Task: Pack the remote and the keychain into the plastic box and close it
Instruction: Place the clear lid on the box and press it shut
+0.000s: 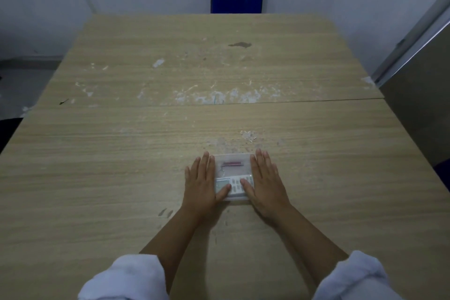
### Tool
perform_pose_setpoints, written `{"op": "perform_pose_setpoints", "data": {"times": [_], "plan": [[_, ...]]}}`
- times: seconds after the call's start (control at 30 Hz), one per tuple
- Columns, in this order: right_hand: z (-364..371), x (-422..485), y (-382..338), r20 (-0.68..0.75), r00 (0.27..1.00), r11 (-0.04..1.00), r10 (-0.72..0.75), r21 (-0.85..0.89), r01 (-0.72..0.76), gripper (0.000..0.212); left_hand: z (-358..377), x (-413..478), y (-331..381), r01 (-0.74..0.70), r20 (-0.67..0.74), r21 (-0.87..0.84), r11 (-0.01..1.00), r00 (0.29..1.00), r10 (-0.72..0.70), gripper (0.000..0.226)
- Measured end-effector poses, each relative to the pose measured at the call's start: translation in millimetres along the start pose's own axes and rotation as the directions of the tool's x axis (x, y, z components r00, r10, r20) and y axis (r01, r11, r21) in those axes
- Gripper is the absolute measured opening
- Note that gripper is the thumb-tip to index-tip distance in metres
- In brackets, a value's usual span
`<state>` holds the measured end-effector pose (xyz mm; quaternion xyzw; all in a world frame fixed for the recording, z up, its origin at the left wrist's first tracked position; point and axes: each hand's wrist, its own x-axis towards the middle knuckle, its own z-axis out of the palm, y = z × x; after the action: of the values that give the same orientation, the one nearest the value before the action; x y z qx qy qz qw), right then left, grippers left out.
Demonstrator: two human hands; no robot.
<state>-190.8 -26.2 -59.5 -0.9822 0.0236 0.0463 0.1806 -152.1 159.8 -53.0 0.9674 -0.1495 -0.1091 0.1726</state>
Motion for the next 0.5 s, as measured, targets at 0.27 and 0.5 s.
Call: {"op": "perform_pose_setpoints", "data": {"times": [0.27,0.5], "plan": [[-2.7,4.1,4.8,-0.07,0.986,0.954,0.151,0.271,-0.127,0.063,-6.0,4.5,-1.7,0.052,-0.066,-0.179,0.982,0.996,-0.065,0.074],[0.2,6.6,9.5,-0.028,0.985,0.948,0.17,0.276,-0.155,0.06,2.7,2.5,-2.5,0.118,-0.104,-0.231,0.966,0.984,-0.145,0.06]]}}
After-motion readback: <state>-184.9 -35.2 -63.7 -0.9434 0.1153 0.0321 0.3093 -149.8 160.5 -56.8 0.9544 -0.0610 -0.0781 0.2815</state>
